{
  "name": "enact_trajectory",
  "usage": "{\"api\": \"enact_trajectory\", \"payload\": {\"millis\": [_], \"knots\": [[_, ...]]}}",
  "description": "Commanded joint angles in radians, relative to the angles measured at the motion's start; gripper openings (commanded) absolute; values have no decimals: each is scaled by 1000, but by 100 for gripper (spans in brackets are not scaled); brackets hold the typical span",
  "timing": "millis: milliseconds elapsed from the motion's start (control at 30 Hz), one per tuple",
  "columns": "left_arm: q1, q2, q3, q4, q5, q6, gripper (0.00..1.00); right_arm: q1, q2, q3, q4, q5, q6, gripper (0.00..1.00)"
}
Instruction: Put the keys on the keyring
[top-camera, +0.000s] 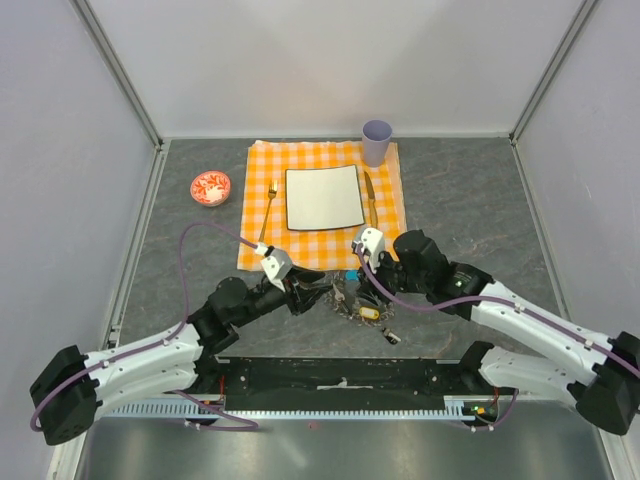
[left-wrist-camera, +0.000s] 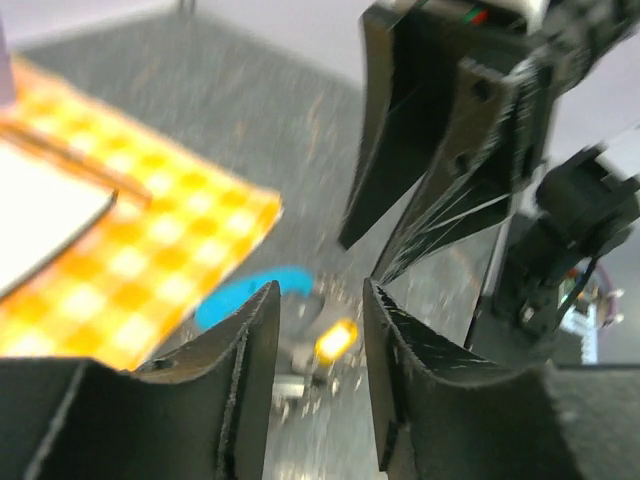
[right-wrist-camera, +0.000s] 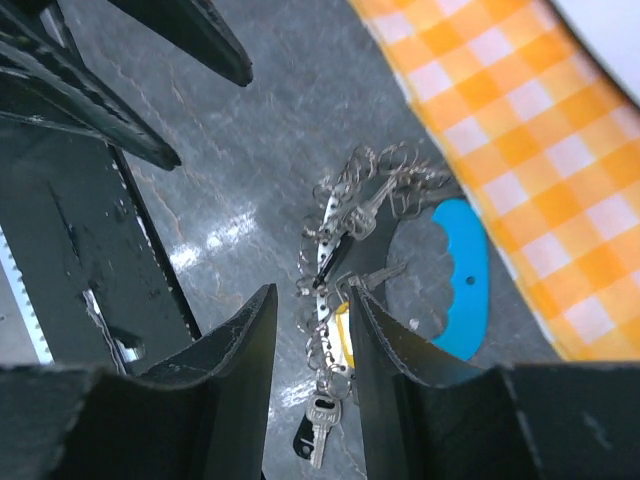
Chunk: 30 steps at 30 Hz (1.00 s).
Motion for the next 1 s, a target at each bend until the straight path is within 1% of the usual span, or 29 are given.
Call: {"api": "enact_trajectory", "payload": {"millis": [0,67,167,200,267,300,433,567,733,767,867,900,967], "knots": [[-2,-30,67,-540,-129,-77,47,-2,91,-22,23,-36,27,42],[-2,-19,62,-578,-119,-97,48,-2,120,-48,52,-39,41,42],[-2,10,38,-578,-107,-133,49,-3,167,-82,130,-32,126,42],[-4,28,30,-572,-109,-143,49,-3,204,-88,172,-29,146,42],[-4,47,16,-543,-106,-160,49,-3,240,-100,203,-33,182,42],[-4,65,8,-534,-104,-164,49,-3,262,-108,242,-24,223,42],[-4,122,1,-491,-93,-174,49,-3,295,-166,396,-44,312,42],[-4,189,5,-442,-73,-174,50,-5,376,-168,431,-19,324,42],[-4,271,44,-420,-44,-161,50,-5,436,-176,488,4,352,40],[-4,292,51,-420,-35,-158,50,-5,450,-177,488,30,354,39],[-4,321,76,-411,-11,-155,50,-3,433,-183,464,83,364,28],[-4,338,88,-406,-4,-154,50,-3,416,-188,451,99,367,19],[-4,352,99,-400,11,-149,50,-3,372,-203,418,134,373,12]]}}
